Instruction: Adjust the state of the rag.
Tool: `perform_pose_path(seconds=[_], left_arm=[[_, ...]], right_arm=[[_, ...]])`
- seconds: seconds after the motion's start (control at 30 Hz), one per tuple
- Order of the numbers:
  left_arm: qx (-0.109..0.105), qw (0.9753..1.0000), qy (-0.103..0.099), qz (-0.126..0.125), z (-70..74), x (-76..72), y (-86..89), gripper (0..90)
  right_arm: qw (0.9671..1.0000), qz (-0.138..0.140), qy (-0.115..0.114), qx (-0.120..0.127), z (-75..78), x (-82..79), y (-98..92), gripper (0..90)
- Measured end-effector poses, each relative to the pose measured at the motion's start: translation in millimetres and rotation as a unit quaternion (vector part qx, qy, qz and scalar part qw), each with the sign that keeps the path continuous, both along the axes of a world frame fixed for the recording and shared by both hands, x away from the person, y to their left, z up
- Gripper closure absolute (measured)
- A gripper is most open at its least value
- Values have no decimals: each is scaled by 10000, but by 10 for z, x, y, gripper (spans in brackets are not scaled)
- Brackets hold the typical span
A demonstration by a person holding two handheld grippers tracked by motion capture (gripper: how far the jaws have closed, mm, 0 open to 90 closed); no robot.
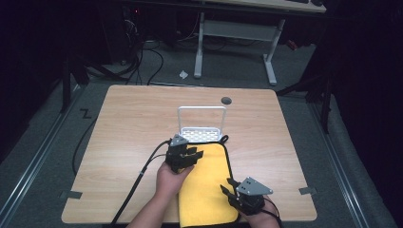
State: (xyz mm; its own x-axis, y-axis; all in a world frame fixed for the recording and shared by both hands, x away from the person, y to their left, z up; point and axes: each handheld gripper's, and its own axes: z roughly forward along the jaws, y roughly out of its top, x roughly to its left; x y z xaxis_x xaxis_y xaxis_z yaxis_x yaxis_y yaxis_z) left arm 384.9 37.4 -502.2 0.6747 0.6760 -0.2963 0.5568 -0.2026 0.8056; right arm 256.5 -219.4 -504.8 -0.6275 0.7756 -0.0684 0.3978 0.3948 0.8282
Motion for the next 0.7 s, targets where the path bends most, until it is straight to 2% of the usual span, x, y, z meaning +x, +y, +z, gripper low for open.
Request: perform_pose_path(seconds=[0.17, 0.3, 0.33, 0.4, 0.43, 0.47, 0.53, 0.6, 0.7], left_arm=[[90, 9998, 36, -164, -60, -314, 308, 644], [92, 9998, 44, -169, -119, -500, 439, 645], [157, 9996, 111, -227, -124, -502, 433, 645], [227, 9994, 74, -247, -127, -500, 405, 642], [227, 9993, 96, -285, -135, -493, 393, 650], [280, 9986, 120, -427, -156, -487, 368, 715], [528, 9971, 175, -522, -219, -470, 311, 782], [768, 9954, 215, -531, -281, -449, 284, 805], [704, 9957, 250, -545, -305, -441, 318, 831]], right_arm=[[10000, -24, 46, -19, -25, 27, -4, 638], [9999, -101, 84, 12, -33, 113, -6, 638], [9999, -112, 86, 9, -34, 155, -2, 638], [9998, -156, 79, -29, -31, 265, 21, 645], [9997, -193, 124, -48, -26, 331, 31, 696], [9997, -185, 177, -53, -23, 399, 38, 777], [9992, -195, 260, -229, -25, 544, 74, 889], [9979, -244, 384, -456, -63, 696, 112, 900], [9946, -400, 567, -765, -183, 852, 150, 900]])
